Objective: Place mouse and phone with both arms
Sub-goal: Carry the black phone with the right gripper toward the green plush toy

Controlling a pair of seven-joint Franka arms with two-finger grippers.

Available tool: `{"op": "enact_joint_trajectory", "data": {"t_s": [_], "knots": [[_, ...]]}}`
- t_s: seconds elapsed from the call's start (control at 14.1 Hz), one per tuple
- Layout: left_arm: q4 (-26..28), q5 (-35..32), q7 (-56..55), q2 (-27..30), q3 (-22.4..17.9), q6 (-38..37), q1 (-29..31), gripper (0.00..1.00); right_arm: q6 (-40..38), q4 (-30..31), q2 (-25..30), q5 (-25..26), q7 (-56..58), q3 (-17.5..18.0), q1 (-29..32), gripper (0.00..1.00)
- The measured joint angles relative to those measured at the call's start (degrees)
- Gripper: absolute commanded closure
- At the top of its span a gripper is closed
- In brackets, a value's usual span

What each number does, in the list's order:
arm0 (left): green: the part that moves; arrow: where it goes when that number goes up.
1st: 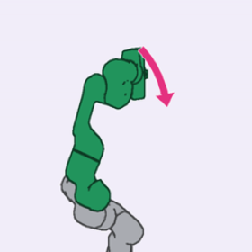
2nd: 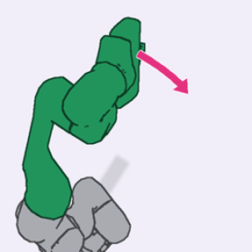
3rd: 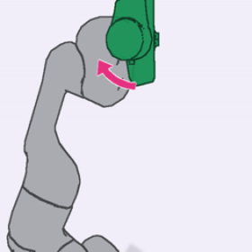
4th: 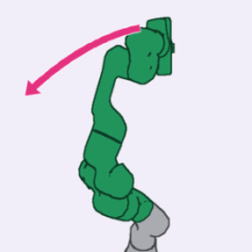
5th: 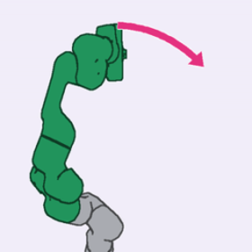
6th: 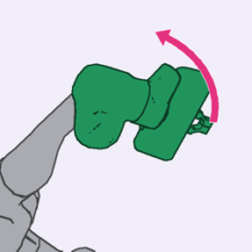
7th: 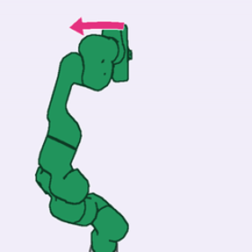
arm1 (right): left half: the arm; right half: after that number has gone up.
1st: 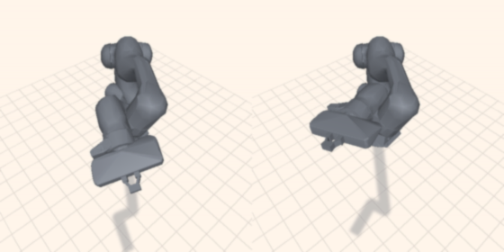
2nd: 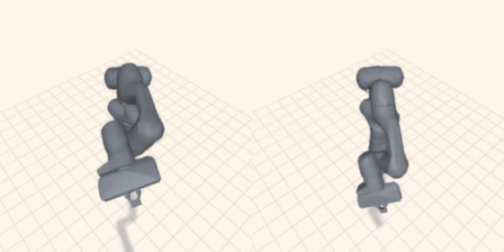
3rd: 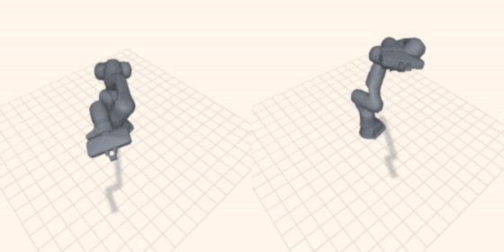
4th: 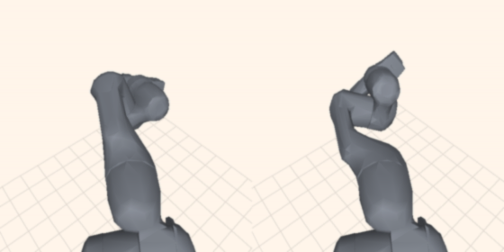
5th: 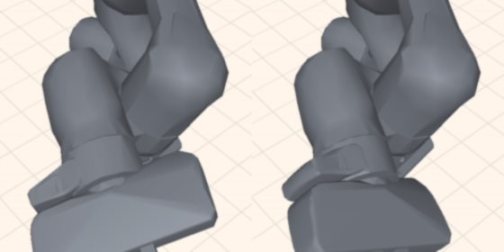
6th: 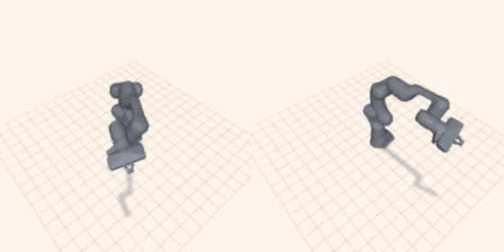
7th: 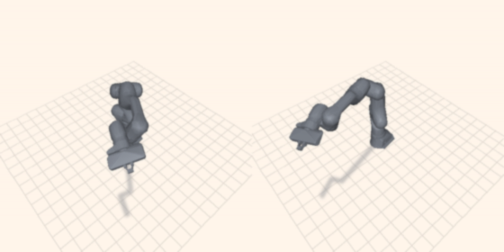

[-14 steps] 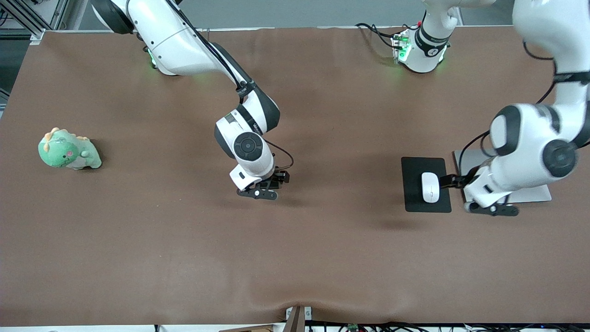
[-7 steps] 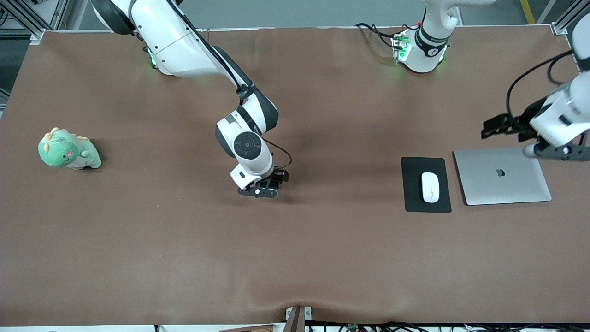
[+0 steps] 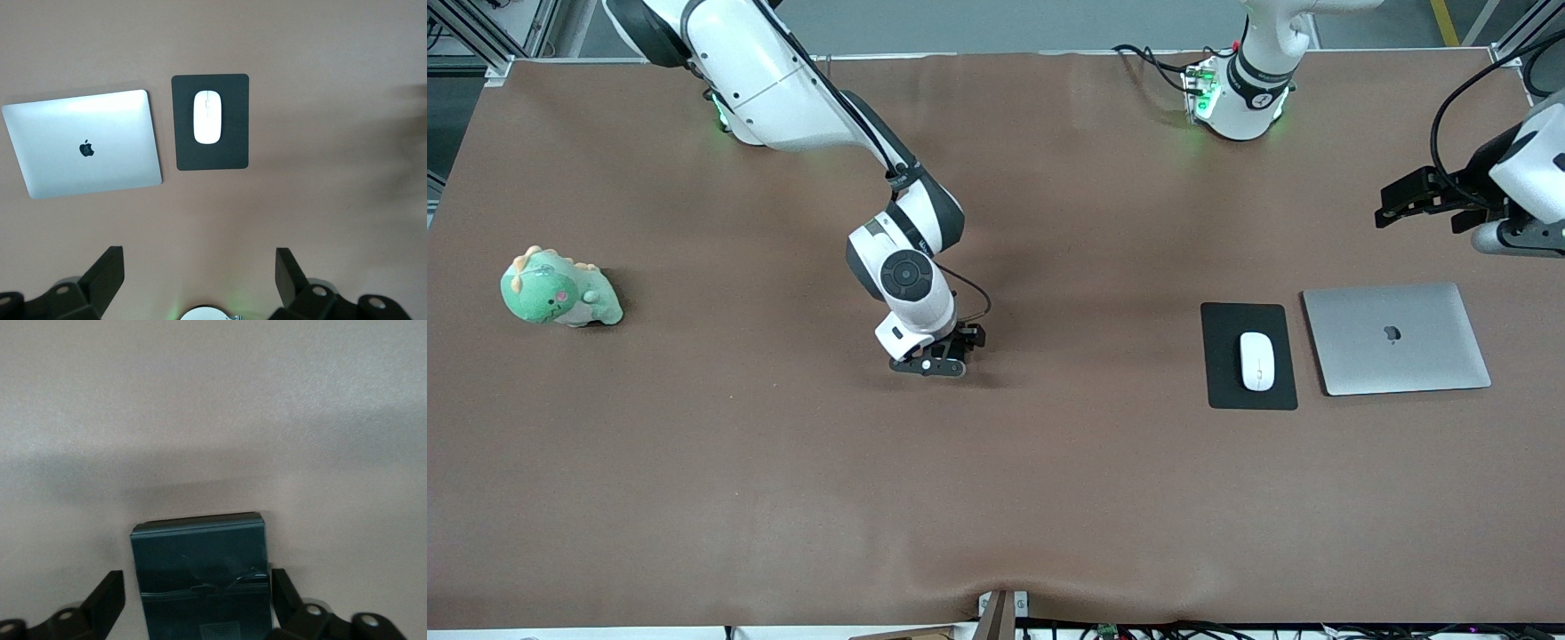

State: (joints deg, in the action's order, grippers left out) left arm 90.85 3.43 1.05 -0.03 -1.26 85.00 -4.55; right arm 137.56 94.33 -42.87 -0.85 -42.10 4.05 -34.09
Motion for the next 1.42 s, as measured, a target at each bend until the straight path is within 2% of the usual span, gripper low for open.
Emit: {"op": "enact_joint_trajectory", "data": {"t_s": [0.07,0.14,0.43,0.64,1.13,1.42], "knots": [[0.2,0.0,0.0,0.0,0.3,0.3,0.0,0.00,0.1,0.0,0.0,0.2,0.2,0.0,-0.1,0.83],[0.4,0.0,0.0,0.0,0.3,0.5,0.0,0.00,0.1,0.0,0.0,0.6,0.4,0.0,-0.1,1.00],[0.4,0.0,0.1,0.1,0.1,0.5,1.0,0.00,-0.7,-0.3,0.0,0.8,0.7,-0.6,0.3,1.00],[0.4,0.0,0.1,0.2,-0.1,0.5,1.9,0.00,-7.5,-1.8,1.6,0.8,0.8,-1.0,1.8,1.00],[0.4,-4.5,1.9,0.4,0.1,0.9,1.9,0.00,-22.8,-2.2,11.7,-1.0,6.2,-1.0,10.1,1.00],[0.4,-4.9,2.0,0.4,0.1,1.8,1.9,0.00,-25.0,2.7,18.0,-1.7,10.3,-1.0,15.3,1.00]]}}
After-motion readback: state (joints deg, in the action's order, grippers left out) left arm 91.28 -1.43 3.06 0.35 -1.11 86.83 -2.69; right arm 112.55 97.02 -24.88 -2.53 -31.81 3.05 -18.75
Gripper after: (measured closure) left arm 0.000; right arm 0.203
